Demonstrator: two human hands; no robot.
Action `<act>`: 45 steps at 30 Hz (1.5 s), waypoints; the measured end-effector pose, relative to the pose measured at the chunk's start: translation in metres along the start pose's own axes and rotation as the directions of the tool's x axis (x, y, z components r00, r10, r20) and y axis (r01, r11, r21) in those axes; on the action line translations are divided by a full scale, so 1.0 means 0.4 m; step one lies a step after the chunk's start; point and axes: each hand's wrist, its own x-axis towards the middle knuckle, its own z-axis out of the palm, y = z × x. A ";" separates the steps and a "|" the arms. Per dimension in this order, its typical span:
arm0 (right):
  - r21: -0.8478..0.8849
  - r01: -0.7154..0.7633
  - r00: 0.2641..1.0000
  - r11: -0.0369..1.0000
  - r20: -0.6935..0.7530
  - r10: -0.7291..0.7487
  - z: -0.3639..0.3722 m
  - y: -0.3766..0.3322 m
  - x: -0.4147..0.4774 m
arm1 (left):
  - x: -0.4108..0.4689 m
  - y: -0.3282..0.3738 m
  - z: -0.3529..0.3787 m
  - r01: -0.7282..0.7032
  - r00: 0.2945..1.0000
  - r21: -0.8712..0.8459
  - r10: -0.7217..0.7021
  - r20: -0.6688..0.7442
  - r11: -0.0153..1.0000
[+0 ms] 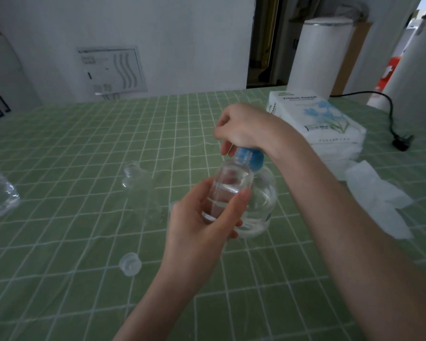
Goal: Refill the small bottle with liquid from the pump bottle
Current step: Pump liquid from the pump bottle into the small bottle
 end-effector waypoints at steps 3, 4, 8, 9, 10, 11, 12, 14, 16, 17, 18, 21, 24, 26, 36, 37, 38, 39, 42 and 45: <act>0.009 0.004 1.000 1.000 -0.009 -0.004 -0.005 -0.002 -0.001 | 0.002 0.001 0.000 -0.002 1.000 0.005 0.002 0.003 1.000; 0.013 0.008 1.000 1.000 -0.016 -0.008 -0.009 -0.002 0.000 | 0.003 0.002 0.001 0.001 1.000 0.002 -0.001 0.003 1.000; 0.008 0.024 0.998 1.000 -0.054 -0.023 -0.019 -0.009 0.002 | 0.006 0.003 0.001 -0.003 1.000 -0.009 0.003 0.005 1.000; 0.004 0.025 0.998 1.000 -0.051 -0.025 -0.020 -0.010 0.002 | 0.006 0.003 0.001 -0.004 1.000 -0.011 0.004 0.006 1.000; 0.003 0.025 0.999 1.000 -0.044 -0.025 -0.019 -0.011 0.003 | 0.007 0.002 0.000 -0.005 1.000 -0.011 0.005 0.005 1.000; 0.001 0.024 0.999 1.000 -0.037 -0.024 -0.018 -0.012 0.004 | 0.007 0.002 -0.001 -0.006 1.000 -0.010 0.006 0.004 1.000; -0.001 0.024 0.999 1.000 -0.031 -0.024 -0.017 -0.013 0.005 | 0.007 0.001 -0.001 -0.006 1.000 -0.009 0.006 0.003 1.000; -0.008 0.024 0.999 1.000 -0.024 -0.024 -0.014 -0.012 0.006 | 0.007 0.000 -0.001 -0.007 1.000 -0.012 0.007 0.004 1.000; -0.013 0.014 1.000 1.000 -0.010 -0.014 -0.010 -0.008 0.004 | 0.005 -0.001 -0.002 -0.003 1.000 -0.011 0.003 0.006 1.000; -0.011 0.009 1.000 1.000 -0.002 -0.009 -0.007 -0.005 0.002 | 0.003 -0.002 -0.001 0.000 1.000 -0.010 0.000 0.005 1.000; -0.008 0.003 1.000 1.000 0.003 -0.003 -0.005 -0.003 0.001 | 0.002 -0.004 -0.001 0.002 1.000 -0.010 -0.002 0.003 1.000; -0.004 -0.004 1.000 1.000 0.005 0.004 -0.001 -0.001 0.000 | 0.000 -0.005 -0.001 -0.005 1.000 -0.002 0.005 0.001 1.000; -0.003 0.007 1.000 1.000 0.003 -0.007 -0.005 -0.002 0.001 | 0.004 -0.006 0.001 -0.007 1.000 -0.004 0.007 -0.001 1.000; -0.003 0.027 1.000 1.000 -0.012 -0.027 -0.012 -0.004 0.002 | 0.005 -0.002 0.000 -0.006 1.000 -0.013 0.006 0.004 1.000; 0.175 0.088 0.995 0.981 -0.051 -0.080 -0.021 0.001 0.006 | 0.012 -0.007 -0.005 -0.074 0.997 0.022 0.073 0.019 0.997; 0.215 0.095 0.995 0.972 -0.054 -0.085 -0.021 0.004 0.007 | 0.013 -0.007 -0.007 -0.085 0.996 0.033 0.085 0.022 0.996; 0.250 0.099 0.995 0.963 -0.059 -0.087 -0.021 0.008 0.008 | 0.013 -0.006 -0.008 -0.093 0.995 0.042 0.092 0.025 0.995; 0.278 0.099 0.994 0.955 -0.064 -0.084 -0.021 0.011 0.009 | 0.013 -0.006 -0.009 -0.095 0.995 0.046 0.094 0.028 0.994; 0.327 0.089 0.995 0.941 -0.081 -0.066 -0.023 0.011 0.004 | 0.016 -0.012 -0.014 -0.088 0.996 0.058 0.087 0.026 0.994; 0.375 0.084 0.995 0.923 -0.089 -0.054 -0.027 0.008 -0.003 | 0.017 -0.020 -0.019 -0.076 0.997 0.084 0.075 0.009 0.994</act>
